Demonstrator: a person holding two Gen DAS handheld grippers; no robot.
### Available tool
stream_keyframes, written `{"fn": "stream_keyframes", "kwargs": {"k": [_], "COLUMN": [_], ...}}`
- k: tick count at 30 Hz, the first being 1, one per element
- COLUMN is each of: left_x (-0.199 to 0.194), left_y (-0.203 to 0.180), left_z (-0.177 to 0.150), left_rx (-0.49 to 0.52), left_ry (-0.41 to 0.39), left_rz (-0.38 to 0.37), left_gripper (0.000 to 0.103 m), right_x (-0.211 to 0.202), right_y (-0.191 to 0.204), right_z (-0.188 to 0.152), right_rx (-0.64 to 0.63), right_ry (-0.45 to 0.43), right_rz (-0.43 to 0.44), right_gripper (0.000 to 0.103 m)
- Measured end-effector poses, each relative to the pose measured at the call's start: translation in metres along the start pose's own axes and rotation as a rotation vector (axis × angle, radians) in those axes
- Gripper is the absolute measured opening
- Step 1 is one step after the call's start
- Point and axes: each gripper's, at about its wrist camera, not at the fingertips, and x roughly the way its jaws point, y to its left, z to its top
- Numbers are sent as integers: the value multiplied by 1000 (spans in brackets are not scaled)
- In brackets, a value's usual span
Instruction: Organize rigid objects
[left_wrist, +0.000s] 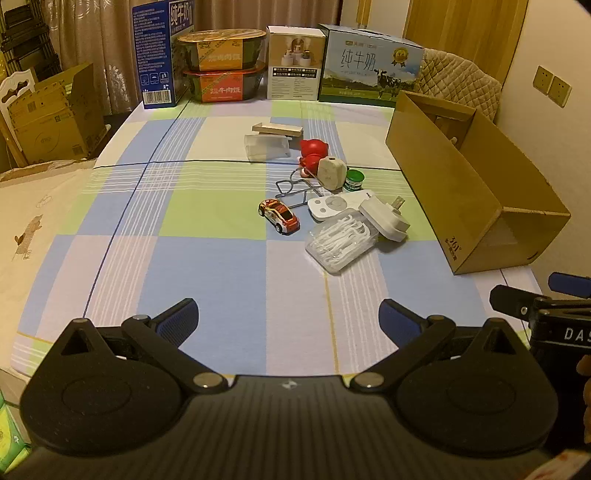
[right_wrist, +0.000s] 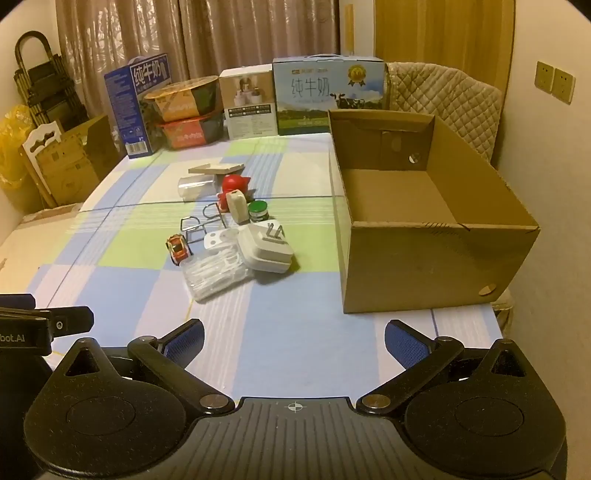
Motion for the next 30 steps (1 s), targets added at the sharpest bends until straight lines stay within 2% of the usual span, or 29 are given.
{"fn": "stream_keyframes", "kwargs": {"k": [30], "left_x": [0], "left_y": [-1], "left_z": [-1], "left_rx": [-5], "left_ry": [2], "left_rz": [-12], "left_gripper": [102], "right_x": [2], "right_y": [0], "right_z": [0], "right_rx": [4], "right_ry": [17], "right_rz": [-5], "right_gripper": [101]}}
